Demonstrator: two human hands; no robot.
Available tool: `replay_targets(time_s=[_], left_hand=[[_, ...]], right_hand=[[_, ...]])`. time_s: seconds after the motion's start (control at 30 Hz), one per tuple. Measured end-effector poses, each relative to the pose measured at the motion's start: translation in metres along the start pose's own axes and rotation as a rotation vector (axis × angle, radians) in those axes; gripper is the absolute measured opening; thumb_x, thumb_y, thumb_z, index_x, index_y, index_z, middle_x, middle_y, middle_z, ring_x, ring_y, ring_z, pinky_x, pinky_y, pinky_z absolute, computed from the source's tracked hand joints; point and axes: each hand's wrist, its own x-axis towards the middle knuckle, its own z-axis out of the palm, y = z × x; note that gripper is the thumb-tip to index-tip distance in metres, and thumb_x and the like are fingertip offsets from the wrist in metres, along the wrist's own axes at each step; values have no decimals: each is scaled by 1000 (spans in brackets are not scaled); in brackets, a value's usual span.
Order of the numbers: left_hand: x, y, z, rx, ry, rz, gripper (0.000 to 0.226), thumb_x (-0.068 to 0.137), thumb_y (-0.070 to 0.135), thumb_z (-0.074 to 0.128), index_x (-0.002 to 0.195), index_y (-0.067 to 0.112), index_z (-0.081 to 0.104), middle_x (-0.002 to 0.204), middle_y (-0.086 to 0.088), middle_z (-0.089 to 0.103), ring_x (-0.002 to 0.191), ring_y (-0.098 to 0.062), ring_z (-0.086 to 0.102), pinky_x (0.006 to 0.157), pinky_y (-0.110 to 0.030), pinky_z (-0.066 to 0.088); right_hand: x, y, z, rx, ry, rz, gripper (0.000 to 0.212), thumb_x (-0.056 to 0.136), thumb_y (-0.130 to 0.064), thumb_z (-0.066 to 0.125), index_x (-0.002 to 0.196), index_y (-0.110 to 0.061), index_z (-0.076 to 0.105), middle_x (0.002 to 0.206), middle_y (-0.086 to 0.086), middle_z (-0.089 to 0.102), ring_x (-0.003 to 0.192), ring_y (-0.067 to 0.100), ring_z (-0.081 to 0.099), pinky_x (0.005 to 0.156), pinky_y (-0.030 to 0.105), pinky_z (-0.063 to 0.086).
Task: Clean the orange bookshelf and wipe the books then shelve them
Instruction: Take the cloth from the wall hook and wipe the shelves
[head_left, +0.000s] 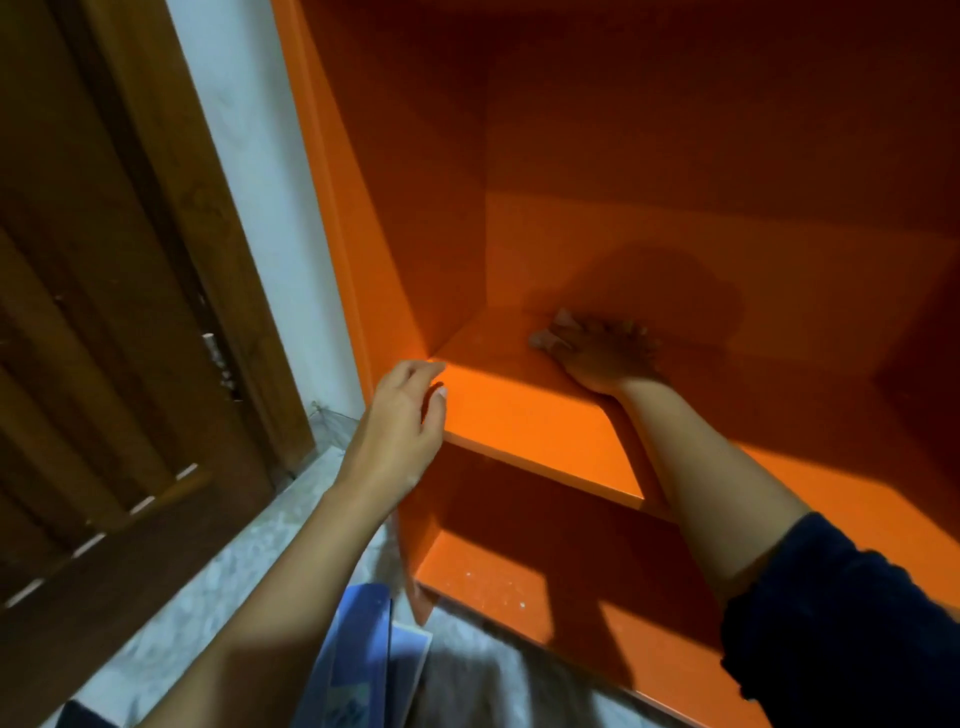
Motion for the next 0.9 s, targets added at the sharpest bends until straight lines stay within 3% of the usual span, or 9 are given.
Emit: replay_targets(time_s=[0.13, 0.23, 0.33, 0.4, 0.47, 0.57, 0.67, 0.77, 0.9], left_hand=[[-6, -2, -7, 106, 327, 36, 34, 90, 7, 56, 124, 6, 55, 116, -18, 45, 109, -24, 40, 89, -18, 25], [-1, -7, -9, 100, 468, 28, 50, 89, 8, 56, 136, 11, 40, 125, -19, 34, 115, -22, 33, 95, -25, 28], [5, -13, -10, -34, 444, 53, 56, 95, 8, 47, 146, 11, 23, 133, -22, 31, 117, -3, 34, 98, -11, 29], [6, -16, -10, -119, 377, 71, 57, 99, 9, 40, 148, 17, 12, 136, -22, 32, 101, 25, 33, 84, 5, 29], [7, -23, -8, -179, 335, 45, 58, 102, 12, 34, 149, 25, 2, 144, -17, 32, 100, 32, 33, 76, 9, 31], [9, -33, -7, -242, 302, 18, 61, 102, 23, 29, 145, 37, -12, 154, -9, 24, 130, -6, 40, 92, 2, 30], [10, -39, -10, -282, 228, 46, 62, 100, 33, 26, 138, 51, -19, 157, -4, 19, 135, -24, 39, 104, -30, 38], [9, -39, -16, -333, 177, 34, 61, 98, 38, 25, 131, 58, -22, 158, -3, 16, 122, -25, 52, 95, -36, 47], [8, -37, -19, -344, 131, 7, 64, 101, 33, 25, 128, 63, -24, 157, -6, 18, 84, -25, 63, 76, -45, 57]], right_hand=[[28, -16, 11, 6, 9, -59, 54, 97, -60, 25, 148, -43, 16, 160, 1, 4, 144, 40, -5, 111, 59, -6], [45, -26, 16, -21, 6, -96, 56, 95, -62, 24, 147, -43, 17, 160, 2, 7, 144, 40, -1, 111, 61, -5], [61, -34, 21, -44, 1, -154, 50, 99, -55, 24, 147, -42, 19, 160, 0, 8, 145, 35, 2, 113, 56, -4], [71, -39, 24, -77, 5, -188, 49, 99, -53, 24, 147, -42, 20, 160, -2, 9, 145, 33, 5, 114, 53, -1], [79, -47, 26, -70, 4, -211, 47, 101, -50, 26, 147, -40, 23, 159, -4, 12, 145, 29, 8, 114, 48, 1], [87, -53, 31, -26, 12, -226, 47, 100, -51, 29, 146, -40, 27, 158, -4, 16, 144, 28, 11, 114, 47, 2], [92, -52, 36, -31, 7, -218, 50, 99, -53, 29, 147, -40, 23, 159, -4, 14, 144, 29, 9, 113, 51, 1], [91, -54, 41, -36, 6, -218, 51, 100, -50, 28, 148, -39, 19, 159, 1, 12, 144, 35, 6, 114, 56, 2], [73, -64, 43, -49, -6, -223, 47, 100, -47, 27, 147, -42, 20, 158, 4, 15, 143, 40, 7, 111, 59, 4]])
